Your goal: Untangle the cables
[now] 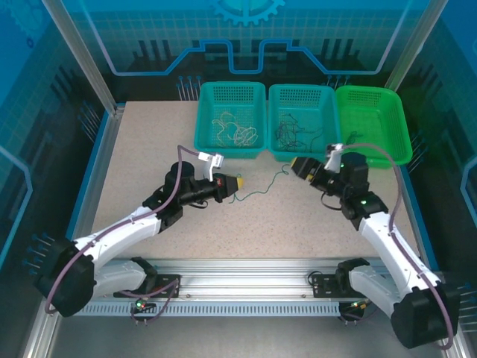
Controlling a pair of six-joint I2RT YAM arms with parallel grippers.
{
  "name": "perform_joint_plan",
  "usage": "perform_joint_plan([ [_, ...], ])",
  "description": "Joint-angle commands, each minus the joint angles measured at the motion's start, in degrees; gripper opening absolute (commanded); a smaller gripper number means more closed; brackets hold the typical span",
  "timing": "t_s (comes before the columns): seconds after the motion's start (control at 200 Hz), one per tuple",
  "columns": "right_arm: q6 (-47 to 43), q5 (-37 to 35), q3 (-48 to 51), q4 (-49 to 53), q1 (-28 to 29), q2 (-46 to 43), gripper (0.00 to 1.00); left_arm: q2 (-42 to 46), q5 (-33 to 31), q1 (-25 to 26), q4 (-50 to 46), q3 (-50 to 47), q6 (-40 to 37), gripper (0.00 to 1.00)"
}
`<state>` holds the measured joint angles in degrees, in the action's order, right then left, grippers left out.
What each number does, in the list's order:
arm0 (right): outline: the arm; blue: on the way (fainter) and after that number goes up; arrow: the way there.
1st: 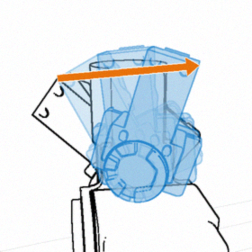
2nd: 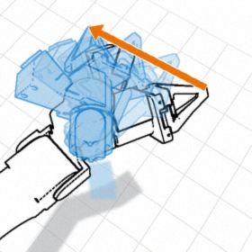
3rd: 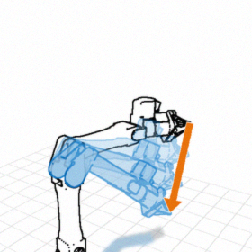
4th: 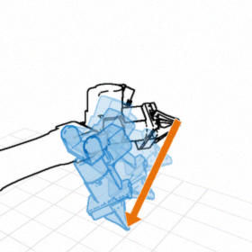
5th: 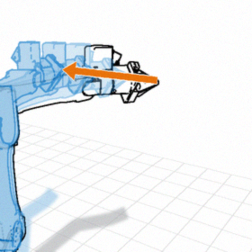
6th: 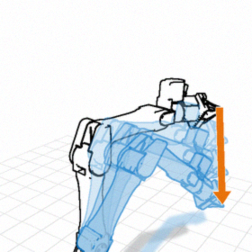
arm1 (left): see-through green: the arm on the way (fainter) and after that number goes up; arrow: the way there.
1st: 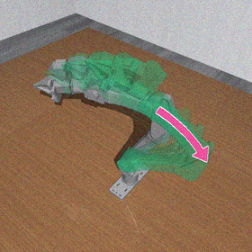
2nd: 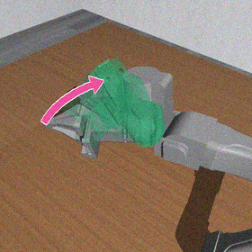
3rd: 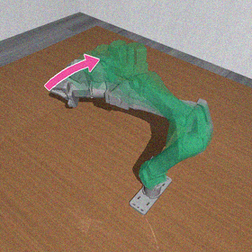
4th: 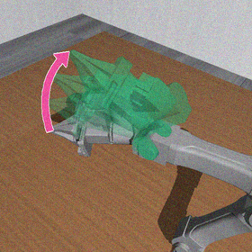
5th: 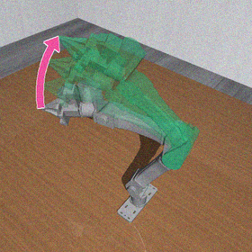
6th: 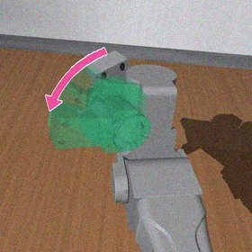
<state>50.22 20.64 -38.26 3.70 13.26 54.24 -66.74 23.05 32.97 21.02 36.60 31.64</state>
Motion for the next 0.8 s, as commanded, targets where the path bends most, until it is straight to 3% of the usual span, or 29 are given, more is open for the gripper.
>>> perform_joint_plan([
  [0.0, 8.0, 0.2, 2.9, -8.2, 7.3, 1.6, 0.75, -0.7, 1.5, 0.5, 3.6, 2.6, 1.1, 0.0],
  [0.195, 16.2, -4.5, 4.4, -16.1, 17.8, 7.2, 0.75, -0.2, 0.6, 0.7, 2.9, 2.3, 1.1, 0.0],
  [0.255, 17.9, -5.3, 4.4, -17.9, 19.3, 8.7, 0.7, 0.3, 0.6, 0.9, 2.5, 2.3, 0.9, 0.0],
  [0.3, 19.0, -5.7, 4.0, -18.5, 20.0, 9.6, 0.57, 0.7, 0.4, 0.9, 2.2, 2.3, 0.7, 0.0],
  [0.4, 20.4, -6.1, 2.1, -16.6, 20.8, 11.1, 0.17, 1.5, 0.0, 0.9, 1.2, 2.3, 0.3, 0.0],
  [0.49, 19.5, -6.8, -0.2, -12.7, 20.9, 11.0, 0.0, 2.2, -0.5, 0.9, -0.1, 2.2, -0.4, 0.01],
  [0.675, 16.1, -10.5, -2.4, -7.9, 20.4, 8.1, 0.0, 4.7, -1.5, 1.1, -1.6, 1.0, -2.7, 0.26],
  [0.795, 13.2, -11.4, -4.5, -4.7, 17.2, 7.5, 0.0, 7.0, -1.4, 1.1, -4.7, 1.4, -5.4, 0.41],
])
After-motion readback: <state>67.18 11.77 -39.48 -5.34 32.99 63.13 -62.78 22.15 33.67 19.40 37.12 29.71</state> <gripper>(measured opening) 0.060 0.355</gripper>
